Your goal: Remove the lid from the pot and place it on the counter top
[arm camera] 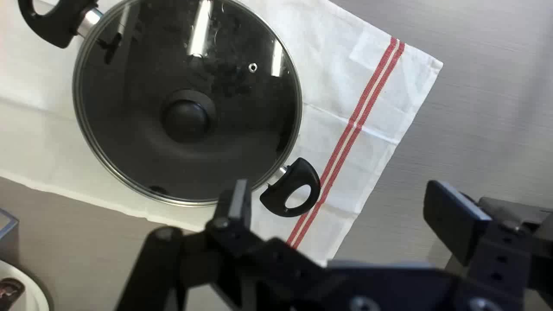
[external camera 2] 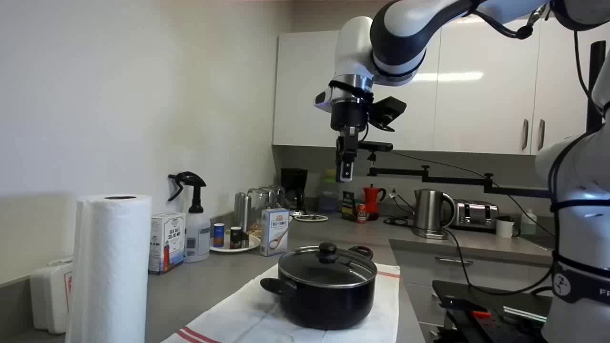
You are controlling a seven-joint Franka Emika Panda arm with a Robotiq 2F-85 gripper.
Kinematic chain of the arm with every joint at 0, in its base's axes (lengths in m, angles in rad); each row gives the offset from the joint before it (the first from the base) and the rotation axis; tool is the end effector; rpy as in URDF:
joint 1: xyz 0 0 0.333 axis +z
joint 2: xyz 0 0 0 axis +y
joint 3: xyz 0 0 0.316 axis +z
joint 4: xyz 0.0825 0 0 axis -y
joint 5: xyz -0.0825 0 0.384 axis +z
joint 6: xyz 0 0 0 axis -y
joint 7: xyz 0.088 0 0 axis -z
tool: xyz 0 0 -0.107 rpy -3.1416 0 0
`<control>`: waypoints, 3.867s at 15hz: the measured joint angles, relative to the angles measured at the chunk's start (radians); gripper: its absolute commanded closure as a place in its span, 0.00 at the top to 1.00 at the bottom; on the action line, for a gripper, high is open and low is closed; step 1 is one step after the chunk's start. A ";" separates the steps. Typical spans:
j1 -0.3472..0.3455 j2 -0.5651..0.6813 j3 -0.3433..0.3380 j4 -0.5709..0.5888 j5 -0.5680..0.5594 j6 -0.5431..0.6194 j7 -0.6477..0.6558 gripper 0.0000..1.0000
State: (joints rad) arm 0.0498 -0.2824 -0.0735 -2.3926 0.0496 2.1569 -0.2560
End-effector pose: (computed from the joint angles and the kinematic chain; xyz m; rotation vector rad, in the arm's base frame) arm 0.4559 -0.0095 0.4300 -3.0683 -0.3206 -0.0831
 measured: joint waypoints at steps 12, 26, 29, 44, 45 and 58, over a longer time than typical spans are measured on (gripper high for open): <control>-0.008 0.004 0.000 -0.002 -0.002 0.000 0.005 1.00; -0.116 0.178 0.000 -0.036 -0.094 0.171 0.210 1.00; -0.129 0.231 -0.002 -0.041 -0.094 0.221 0.235 1.00; -0.148 0.409 -0.010 -0.038 -0.071 0.421 0.249 0.74; -0.149 0.414 -0.010 -0.037 -0.071 0.426 0.249 0.67; -0.153 0.416 -0.013 -0.035 -0.070 0.439 0.249 0.24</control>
State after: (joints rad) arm -0.1031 0.1334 -0.0865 -2.4274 -0.0201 2.5961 -0.0070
